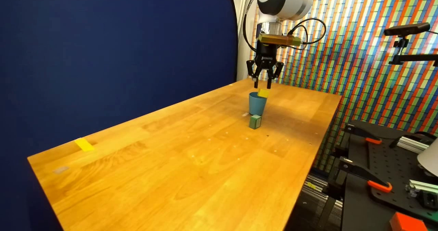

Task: Put the yellow box in the cup

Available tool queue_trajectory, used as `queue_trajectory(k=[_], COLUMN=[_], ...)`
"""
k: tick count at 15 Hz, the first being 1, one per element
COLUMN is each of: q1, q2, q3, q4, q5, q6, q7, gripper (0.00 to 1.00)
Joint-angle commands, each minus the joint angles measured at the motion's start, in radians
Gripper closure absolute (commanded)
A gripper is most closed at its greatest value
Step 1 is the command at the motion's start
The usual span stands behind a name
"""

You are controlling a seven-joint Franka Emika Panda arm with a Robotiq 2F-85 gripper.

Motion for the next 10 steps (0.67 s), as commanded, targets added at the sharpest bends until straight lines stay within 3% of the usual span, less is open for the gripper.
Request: queue_trajectory(k=[1, 3, 5, 7, 8, 10], q1=[0.005, -0.001, -0.005, -0.025, -0.001, -0.003], q2=[-0.065, -0.073, -0.081, -0.096, -0.044, -0.054], q3=[-0.014, -0.008, -0.001, 0.024, 0.000, 0.008], q4=[-0.066, -0.069, -0.065, -0.062, -0.030, -0.031], q5=[0.008, 0.020, 0.026, 0.077, 0.025, 0.048], q6=[0.064, 0.070, 0.063, 0.049, 0.038, 0.040], q7=[0.033, 0.005, -0.029, -0.170, -0.067, -0.123], gripper=[0.14, 0.01, 0.00, 0.00, 0.00, 0.00])
